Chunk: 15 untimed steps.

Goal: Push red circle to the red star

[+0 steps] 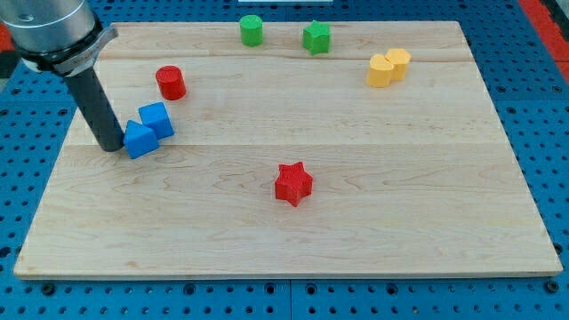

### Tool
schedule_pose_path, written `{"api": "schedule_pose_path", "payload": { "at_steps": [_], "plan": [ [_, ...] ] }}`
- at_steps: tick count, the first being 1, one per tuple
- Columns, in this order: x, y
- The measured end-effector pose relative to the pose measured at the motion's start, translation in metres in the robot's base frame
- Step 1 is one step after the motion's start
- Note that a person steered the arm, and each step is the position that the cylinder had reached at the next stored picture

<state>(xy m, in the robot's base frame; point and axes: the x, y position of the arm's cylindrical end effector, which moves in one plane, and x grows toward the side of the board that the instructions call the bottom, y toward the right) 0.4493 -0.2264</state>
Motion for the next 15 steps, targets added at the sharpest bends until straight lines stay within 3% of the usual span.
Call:
{"api": "schedule_pose_path", "payload": {
  "at_steps": [2, 3, 4, 5, 6, 8, 9, 10, 11, 12, 13, 15],
  "plan": [
    [0.045, -0.004],
    [0.041, 0.038],
    [0.031, 0.116],
    [-0.005, 0.172],
    [-0.064, 0.189],
    [-0.143, 0.093],
    [-0.167, 0.082],
    [-0.165, 0.021],
    [-0.147, 0.037],
    [-0.128, 0.103],
    [-0.104, 0.122],
    [-0.120, 0.110]
  ]
}}
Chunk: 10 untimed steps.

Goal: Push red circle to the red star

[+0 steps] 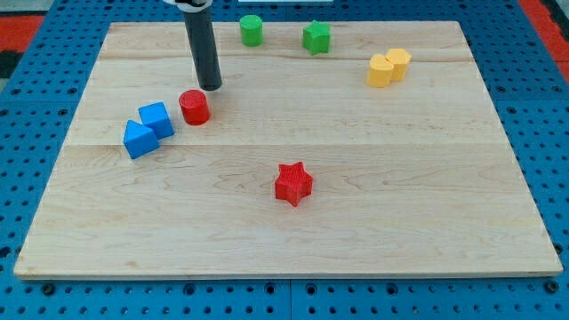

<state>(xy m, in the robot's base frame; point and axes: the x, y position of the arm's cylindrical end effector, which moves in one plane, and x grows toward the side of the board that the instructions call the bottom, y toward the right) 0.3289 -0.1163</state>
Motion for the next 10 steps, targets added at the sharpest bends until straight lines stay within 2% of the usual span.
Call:
{"api": "schedule_pose_path", "payload": {
  "at_steps": [1, 2, 3, 6, 7, 8, 9, 10],
  "plan": [
    [0.000, -0.037],
    [0.018, -0.056],
    [0.043, -0.036],
    [0.051, 0.111],
    [0.057, 0.125],
    [0.045, 0.129],
    [0.030, 0.112],
    [0.042, 0.078]
  ]
}}
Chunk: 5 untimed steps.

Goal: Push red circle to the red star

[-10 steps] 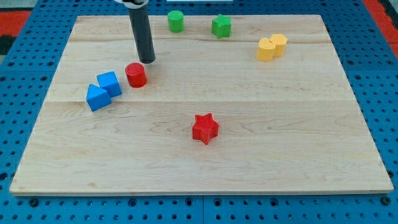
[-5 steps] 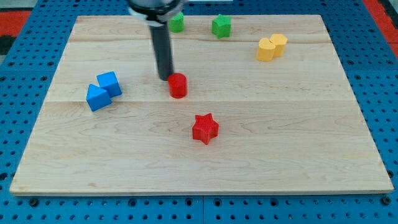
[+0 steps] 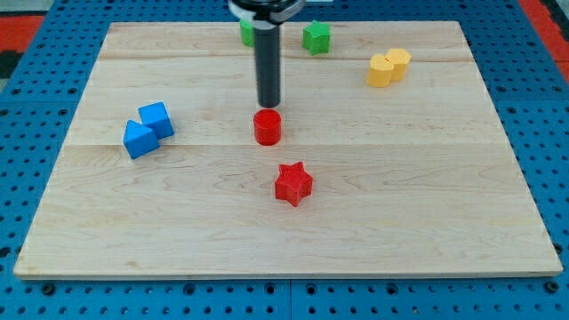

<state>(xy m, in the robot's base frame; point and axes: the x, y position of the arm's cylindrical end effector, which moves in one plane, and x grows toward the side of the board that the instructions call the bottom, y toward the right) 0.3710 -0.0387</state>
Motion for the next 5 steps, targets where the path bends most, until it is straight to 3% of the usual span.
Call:
{"api": "schedule_pose_path", "payload": {
  "at_steps": [2, 5],
  "plan": [
    [0.057, 0.025],
    [0.071, 0.045]
  ]
}}
